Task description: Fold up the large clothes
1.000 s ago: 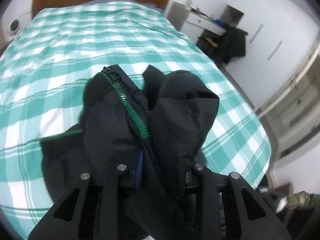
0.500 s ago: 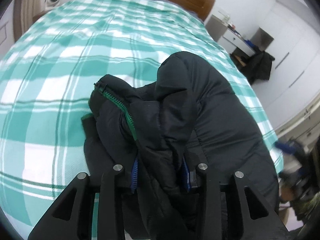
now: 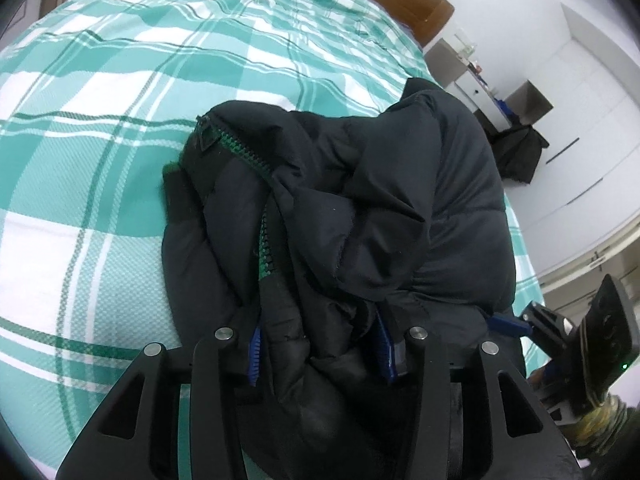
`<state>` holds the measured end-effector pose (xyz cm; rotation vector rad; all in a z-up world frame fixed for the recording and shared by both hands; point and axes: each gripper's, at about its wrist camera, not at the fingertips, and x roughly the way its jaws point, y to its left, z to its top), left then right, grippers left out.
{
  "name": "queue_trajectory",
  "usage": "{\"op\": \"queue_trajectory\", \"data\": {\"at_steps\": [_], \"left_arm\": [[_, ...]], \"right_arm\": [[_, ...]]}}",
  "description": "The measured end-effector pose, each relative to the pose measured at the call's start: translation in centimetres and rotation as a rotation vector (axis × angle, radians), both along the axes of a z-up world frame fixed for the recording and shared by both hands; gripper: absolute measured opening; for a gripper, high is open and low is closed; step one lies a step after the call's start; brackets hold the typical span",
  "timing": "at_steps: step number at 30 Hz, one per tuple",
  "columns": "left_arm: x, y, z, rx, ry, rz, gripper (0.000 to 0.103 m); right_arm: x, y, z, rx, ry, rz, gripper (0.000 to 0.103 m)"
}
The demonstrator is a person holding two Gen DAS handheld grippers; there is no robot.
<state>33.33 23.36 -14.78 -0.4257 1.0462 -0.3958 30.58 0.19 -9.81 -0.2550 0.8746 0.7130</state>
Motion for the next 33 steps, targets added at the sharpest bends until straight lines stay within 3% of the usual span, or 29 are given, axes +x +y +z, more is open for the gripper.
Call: {"op": "queue_trajectory", "data": {"at_steps": [7, 11, 16, 18, 20, 22, 27, 33], "left_arm": [[0.1, 0.1, -1.1, -0.027, 0.017, 0.033, 0.045], [0.1, 0.1, 0.2, -0.009, 0.031, 0.034, 0.046], [0.6, 0.0, 2.5, -0.008, 0.045, 0.000, 0.047], [1.0, -0.1, 3.0, 0.006, 0.050, -0.014, 0.048], [1.3, -0.1, 3.1, 0.011, 0.057, -0.022, 0.050], [1.8, -0.1, 2.8, 0.002, 0.074, -0.020, 0.054], [2.2, 0.4, 0.8, -0.007, 0.112, 0.004, 0.057], [2.5, 0.6, -0.9, 0.004, 0.129, 0.034, 0.059]], "right_arm": [[0.4, 1.3, -0.5, -0.047, 0.011, -0.008, 0.055], [0.3, 2.2, 2.0, -0.094, 0.023, -0.015, 0.055], [-2.9, 3.8, 9.7, 0.111, -0.083, 0.035, 0.055], [-4.6, 5.9, 10.8, 0.143, -0.116, 0.112, 0.055], [-5.7, 8.0, 9.8, 0.112, -0.126, 0.183, 0.055], [-6.3, 10.4, 7.1, 0.020, -0.137, 0.218, 0.055], [-5.5, 12.1, 0.8, -0.061, -0.071, 0.162, 0.055], [-5.3, 13.1, -1.0, -0.077, -0.032, 0.141, 0.055]]}}
